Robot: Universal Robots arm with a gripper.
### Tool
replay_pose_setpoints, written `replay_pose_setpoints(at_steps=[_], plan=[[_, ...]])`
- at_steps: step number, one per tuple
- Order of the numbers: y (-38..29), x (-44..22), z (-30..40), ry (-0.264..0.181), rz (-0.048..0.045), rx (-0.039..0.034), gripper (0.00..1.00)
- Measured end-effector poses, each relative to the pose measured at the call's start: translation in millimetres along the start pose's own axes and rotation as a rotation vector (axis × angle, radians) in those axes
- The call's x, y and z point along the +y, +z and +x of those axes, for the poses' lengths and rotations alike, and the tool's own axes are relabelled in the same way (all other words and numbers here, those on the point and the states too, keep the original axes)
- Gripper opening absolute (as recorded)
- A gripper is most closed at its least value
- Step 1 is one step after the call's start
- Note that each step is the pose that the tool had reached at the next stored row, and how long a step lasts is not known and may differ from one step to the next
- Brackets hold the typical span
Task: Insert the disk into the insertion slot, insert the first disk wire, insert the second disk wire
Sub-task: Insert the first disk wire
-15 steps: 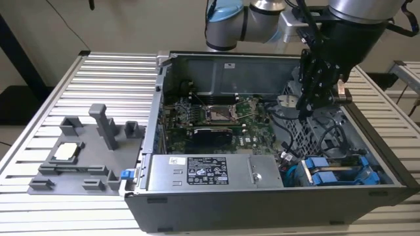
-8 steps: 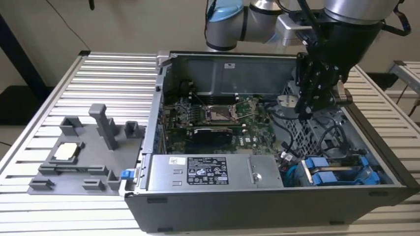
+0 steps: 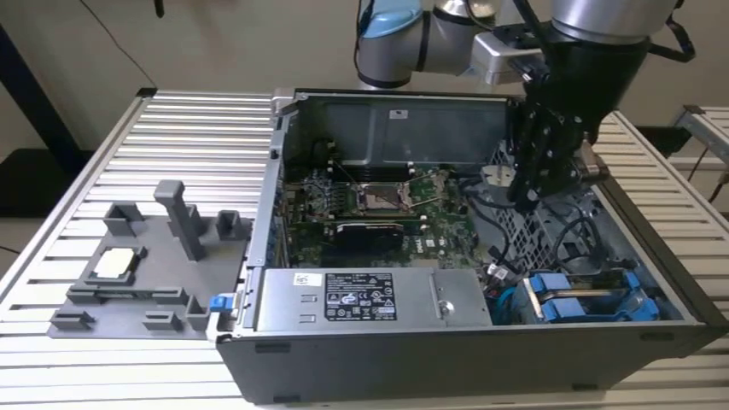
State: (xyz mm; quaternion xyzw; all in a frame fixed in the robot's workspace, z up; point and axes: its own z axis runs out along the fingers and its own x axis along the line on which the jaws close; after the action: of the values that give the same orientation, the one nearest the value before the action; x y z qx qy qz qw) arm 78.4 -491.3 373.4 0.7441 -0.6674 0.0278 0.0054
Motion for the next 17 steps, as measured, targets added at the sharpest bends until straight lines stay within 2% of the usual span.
replay_pose_setpoints(at_steps=[3, 4, 5, 6, 7, 9, 13, 17], plan=[[0.2, 1.9, -0.3, -0.015, -0.0037, 0.0394, 0.25], [0.3, 2.3, -0.4, -0.016, -0.0044, 0.0483, 0.25], [0.3, 2.5, -0.4, -0.016, -0.0046, 0.0514, 0.23], [0.4, 2.7, -0.5, -0.016, -0.0041, 0.0530, 0.23], [0.5, 2.8, -0.5, -0.016, -0.0027, 0.0535, 0.16], [0.9, 2.9, -0.5, -0.016, 0.0007, 0.0540, 0.16], [1.3, 3.1, 1.7, -0.016, 0.0006, 0.0542, 0.16], [2.2, 4.5, 14.0, -0.015, 0.0016, 0.0406, 0.16]])
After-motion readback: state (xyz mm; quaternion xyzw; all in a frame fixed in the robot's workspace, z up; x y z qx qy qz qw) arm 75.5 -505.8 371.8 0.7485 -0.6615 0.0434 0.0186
